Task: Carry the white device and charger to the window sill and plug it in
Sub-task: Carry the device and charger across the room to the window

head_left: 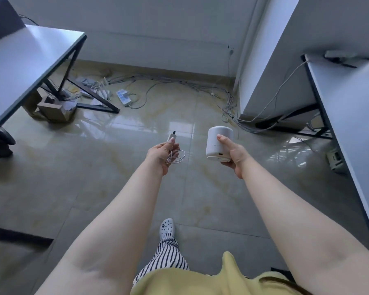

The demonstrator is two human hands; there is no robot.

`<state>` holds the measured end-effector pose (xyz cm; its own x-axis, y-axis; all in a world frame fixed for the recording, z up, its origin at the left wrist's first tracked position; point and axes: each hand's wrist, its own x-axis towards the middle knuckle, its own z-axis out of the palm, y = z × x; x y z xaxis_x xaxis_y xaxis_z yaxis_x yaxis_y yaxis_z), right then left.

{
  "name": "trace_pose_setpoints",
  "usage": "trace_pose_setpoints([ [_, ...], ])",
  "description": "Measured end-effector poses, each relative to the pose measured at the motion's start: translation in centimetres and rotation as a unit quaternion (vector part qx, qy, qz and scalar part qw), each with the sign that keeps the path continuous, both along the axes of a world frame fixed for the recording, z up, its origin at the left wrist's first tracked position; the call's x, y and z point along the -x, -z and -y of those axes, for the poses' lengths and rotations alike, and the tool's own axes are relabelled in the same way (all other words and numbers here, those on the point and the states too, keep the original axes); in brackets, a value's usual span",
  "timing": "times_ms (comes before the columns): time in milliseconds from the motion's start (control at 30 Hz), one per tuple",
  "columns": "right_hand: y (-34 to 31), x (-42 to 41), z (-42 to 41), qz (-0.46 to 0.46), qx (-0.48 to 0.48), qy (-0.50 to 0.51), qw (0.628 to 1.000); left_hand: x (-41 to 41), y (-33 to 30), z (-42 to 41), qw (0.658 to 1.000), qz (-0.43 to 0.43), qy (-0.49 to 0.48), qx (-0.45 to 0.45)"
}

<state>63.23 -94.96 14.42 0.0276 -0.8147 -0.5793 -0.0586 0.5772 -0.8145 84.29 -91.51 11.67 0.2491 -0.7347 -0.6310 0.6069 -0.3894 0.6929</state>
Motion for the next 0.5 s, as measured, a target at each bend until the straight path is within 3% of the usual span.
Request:
trace_pose_setpoints([
  [233, -0.3, -4.9, 9.8, 0.008, -0.01, 0.045, 0.999, -6.4, -0.7, 11.4, 0.999, 0.027, 0.031, -0.004],
  [500, -0.2, -7.9, 20.2, 0.011, -0.013, 0.063, 0.998, -8.1, -0.2, 22.1, 0.997, 0.03, 0.066, -0.007],
])
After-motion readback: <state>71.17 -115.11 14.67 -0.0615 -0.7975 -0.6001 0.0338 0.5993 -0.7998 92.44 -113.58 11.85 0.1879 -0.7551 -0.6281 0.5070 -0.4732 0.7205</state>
